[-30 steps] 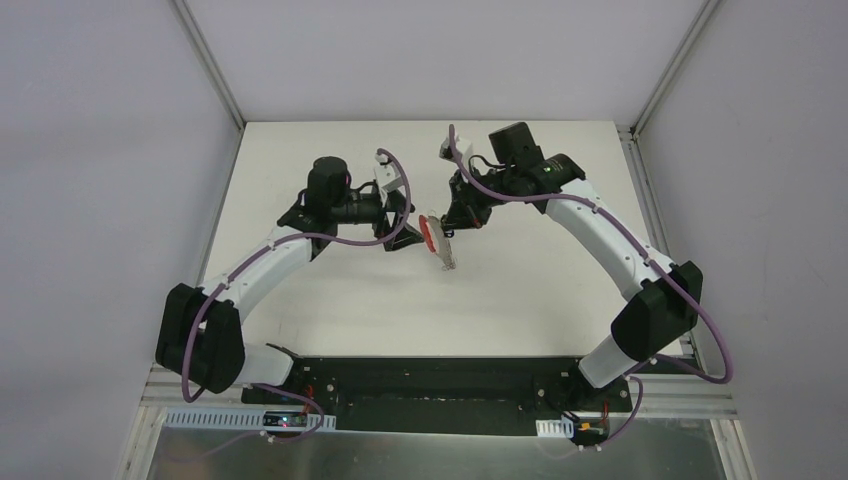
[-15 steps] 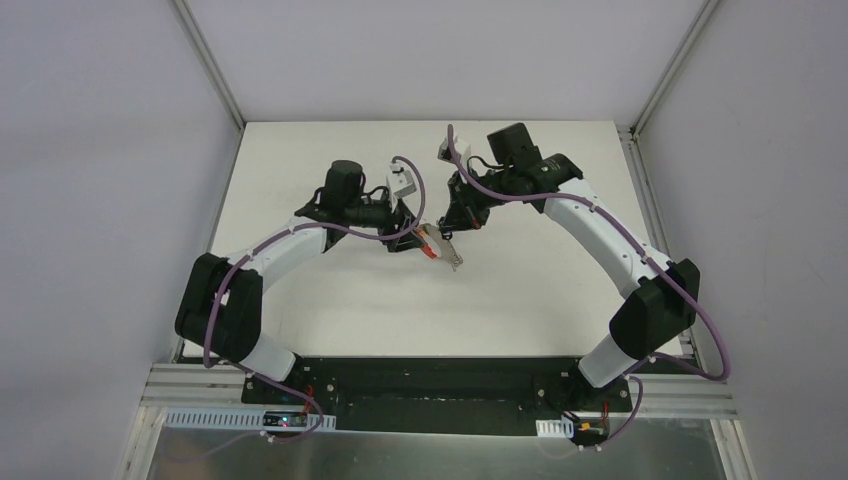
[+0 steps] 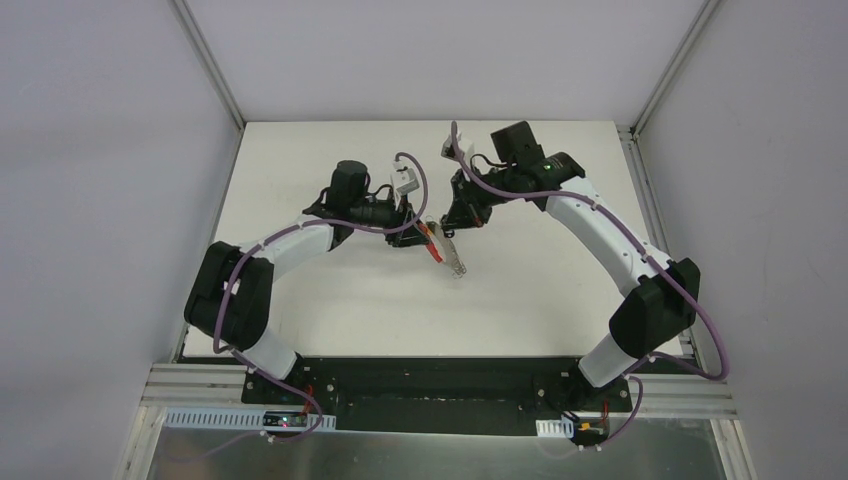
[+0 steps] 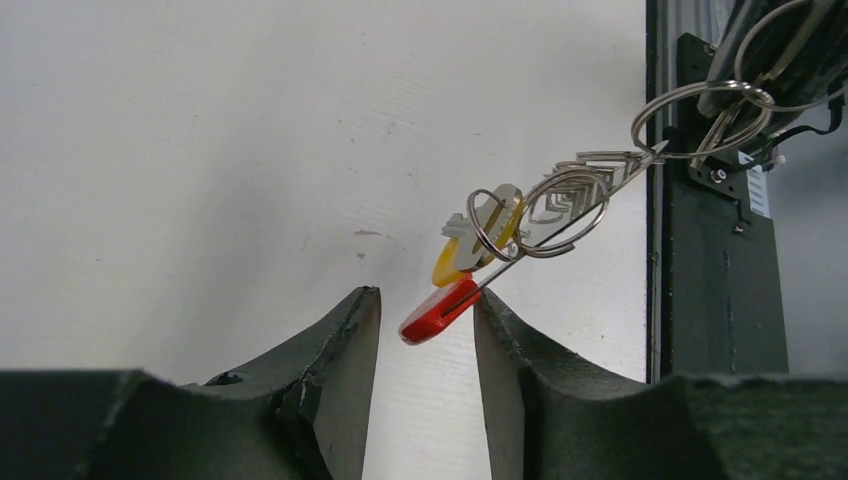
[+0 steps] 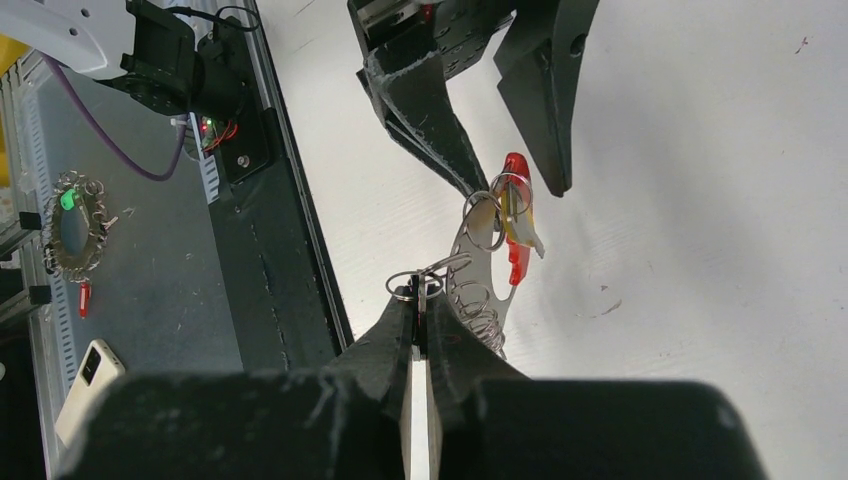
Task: Put the keys on the keyring
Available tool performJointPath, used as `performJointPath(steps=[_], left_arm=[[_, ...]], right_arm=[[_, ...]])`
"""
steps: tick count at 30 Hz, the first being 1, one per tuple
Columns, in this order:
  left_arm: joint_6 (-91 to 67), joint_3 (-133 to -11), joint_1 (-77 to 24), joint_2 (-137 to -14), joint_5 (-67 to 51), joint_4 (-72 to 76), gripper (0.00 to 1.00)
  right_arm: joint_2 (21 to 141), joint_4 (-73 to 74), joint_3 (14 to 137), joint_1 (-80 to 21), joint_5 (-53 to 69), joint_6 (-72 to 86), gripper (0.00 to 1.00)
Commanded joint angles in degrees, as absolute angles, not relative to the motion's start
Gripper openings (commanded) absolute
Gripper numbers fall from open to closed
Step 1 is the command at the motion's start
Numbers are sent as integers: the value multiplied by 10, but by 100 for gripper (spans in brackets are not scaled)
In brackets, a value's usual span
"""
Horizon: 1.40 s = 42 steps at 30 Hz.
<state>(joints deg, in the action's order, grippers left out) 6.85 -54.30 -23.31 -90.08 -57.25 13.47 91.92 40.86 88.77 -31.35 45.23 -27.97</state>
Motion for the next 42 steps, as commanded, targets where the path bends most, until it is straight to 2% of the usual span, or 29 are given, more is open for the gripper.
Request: performJointPath(steps=[1, 5, 12, 16, 23, 29, 36, 42], left_arm=[[45, -553, -237, -909, -621, 170, 37], [12, -552, -237, -924, -637, 197, 26], [-68, -555, -237, -945, -662, 276, 13], [-79, -555, -236, -947, -670, 286, 1], [-80, -555, -222, -927, -682, 259, 0], [55, -585, -221, -899, -665, 40, 0], [209, -707, -221, -939, -606, -334, 0], [196, -735, -221, -972, -594, -419, 0]], right_arm=[[911, 398, 891, -306, 473, -279, 0], [907, 392, 887, -300, 474, -277, 0], [903, 387, 879, -295, 476, -274, 0], [899, 382, 874, -292, 474, -272, 0], [893, 372, 857, -282, 448, -273, 0], [890, 366, 848, -279, 430, -273, 0], [911, 368, 836, -278, 393, -284, 0], [939, 358, 804, -277, 394, -295, 0]])
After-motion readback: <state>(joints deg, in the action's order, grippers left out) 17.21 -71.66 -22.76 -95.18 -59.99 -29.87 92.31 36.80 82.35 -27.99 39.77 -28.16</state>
